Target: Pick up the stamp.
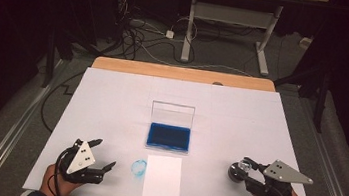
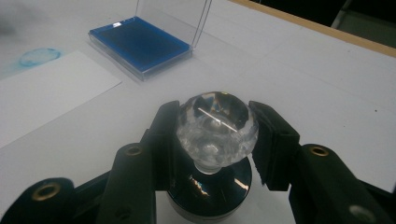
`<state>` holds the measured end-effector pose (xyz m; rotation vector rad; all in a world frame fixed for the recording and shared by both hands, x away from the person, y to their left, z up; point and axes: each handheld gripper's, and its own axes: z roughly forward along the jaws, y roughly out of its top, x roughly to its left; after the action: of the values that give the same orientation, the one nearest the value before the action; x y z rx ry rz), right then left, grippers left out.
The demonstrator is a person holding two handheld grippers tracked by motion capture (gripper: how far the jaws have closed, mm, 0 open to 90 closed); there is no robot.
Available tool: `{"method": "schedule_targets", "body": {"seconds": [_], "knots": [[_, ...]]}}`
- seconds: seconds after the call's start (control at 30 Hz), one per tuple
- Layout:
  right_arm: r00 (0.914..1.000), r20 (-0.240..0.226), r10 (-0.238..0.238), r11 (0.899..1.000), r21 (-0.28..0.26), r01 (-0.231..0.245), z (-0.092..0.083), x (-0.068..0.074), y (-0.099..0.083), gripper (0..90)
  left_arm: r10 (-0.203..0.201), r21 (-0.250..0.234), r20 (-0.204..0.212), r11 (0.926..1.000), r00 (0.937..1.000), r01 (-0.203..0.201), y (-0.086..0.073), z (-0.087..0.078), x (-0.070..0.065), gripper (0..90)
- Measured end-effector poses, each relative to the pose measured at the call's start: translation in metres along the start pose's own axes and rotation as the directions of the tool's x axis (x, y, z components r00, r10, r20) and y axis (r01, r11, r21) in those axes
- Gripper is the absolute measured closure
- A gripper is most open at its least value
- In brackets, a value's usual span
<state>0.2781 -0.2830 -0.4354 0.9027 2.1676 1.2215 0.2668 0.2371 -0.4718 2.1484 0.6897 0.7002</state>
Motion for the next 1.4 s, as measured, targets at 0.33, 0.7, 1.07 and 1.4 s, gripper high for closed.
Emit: {"method": "schedule_targets", "body": {"seconds": [0.33, 0.7, 1.07, 1.4], "knots": [[1.0000, -0.004, -0.007, 1.000, -0.008, 0.007, 0.002, 0.000, 0.005, 56.4, 0.000, 0.004, -0.001, 1.0000, 1.0000, 0.000, -0.001, 0.000, 0.000, 18.1], [0.9996, -0.022, -0.018, 1.000, -0.020, 0.017, 0.006, -0.001, 0.013, 56.3, 0.000, 0.000, 0.001, 1.0000, 1.0000, 0.000, -0.002, -0.002, 0.000, 18.1], [0.9987, -0.036, -0.035, 0.999, -0.024, 0.034, 0.016, 0.003, 0.025, 56.4, -0.007, 0.001, 0.004, 1.0000, 1.0000, 0.007, -0.003, -0.002, 0.000, 18.1], [0.9979, -0.049, -0.043, 0.998, -0.038, 0.041, 0.024, 0.004, 0.035, 56.4, -0.006, 0.005, 0.008, 1.0000, 1.0000, 0.006, -0.003, -0.001, 0.000, 18.0]]}}
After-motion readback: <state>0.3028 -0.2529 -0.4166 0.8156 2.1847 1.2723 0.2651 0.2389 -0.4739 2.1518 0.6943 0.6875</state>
